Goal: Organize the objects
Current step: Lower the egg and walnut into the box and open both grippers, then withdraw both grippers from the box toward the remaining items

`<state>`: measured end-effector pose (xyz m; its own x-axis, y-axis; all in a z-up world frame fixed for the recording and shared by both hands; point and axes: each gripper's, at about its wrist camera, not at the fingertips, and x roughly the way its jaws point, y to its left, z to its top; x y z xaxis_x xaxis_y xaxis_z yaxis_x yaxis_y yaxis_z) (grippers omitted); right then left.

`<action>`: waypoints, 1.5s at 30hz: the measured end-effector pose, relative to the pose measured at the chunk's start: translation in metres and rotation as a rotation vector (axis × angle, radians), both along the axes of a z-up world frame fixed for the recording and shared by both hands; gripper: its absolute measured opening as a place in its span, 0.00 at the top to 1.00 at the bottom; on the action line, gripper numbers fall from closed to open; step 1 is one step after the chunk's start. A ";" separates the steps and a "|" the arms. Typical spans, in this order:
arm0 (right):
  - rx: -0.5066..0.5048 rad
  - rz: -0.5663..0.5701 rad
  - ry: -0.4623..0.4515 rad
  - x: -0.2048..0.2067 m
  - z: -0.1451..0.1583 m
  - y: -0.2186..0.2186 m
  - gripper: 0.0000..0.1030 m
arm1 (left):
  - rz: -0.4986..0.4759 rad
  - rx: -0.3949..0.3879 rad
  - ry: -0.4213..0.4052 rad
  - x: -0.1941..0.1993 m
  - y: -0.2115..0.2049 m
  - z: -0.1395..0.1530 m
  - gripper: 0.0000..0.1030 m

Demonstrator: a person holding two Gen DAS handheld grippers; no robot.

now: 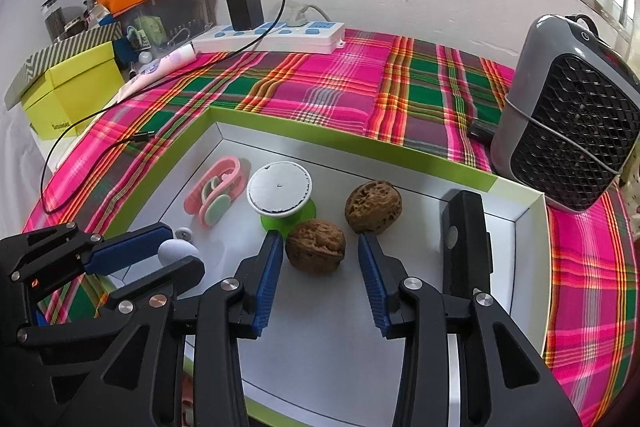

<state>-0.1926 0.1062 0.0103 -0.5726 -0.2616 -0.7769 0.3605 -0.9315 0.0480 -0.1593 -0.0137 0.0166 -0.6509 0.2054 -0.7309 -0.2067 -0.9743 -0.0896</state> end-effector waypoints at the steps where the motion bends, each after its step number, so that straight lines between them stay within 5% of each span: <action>1: -0.001 -0.001 0.000 0.000 0.000 0.000 0.61 | 0.000 0.000 -0.001 0.000 0.000 0.000 0.73; 45: -0.030 -0.014 0.063 0.038 0.025 0.005 0.60 | 0.063 -0.015 0.075 0.047 -0.016 0.029 0.64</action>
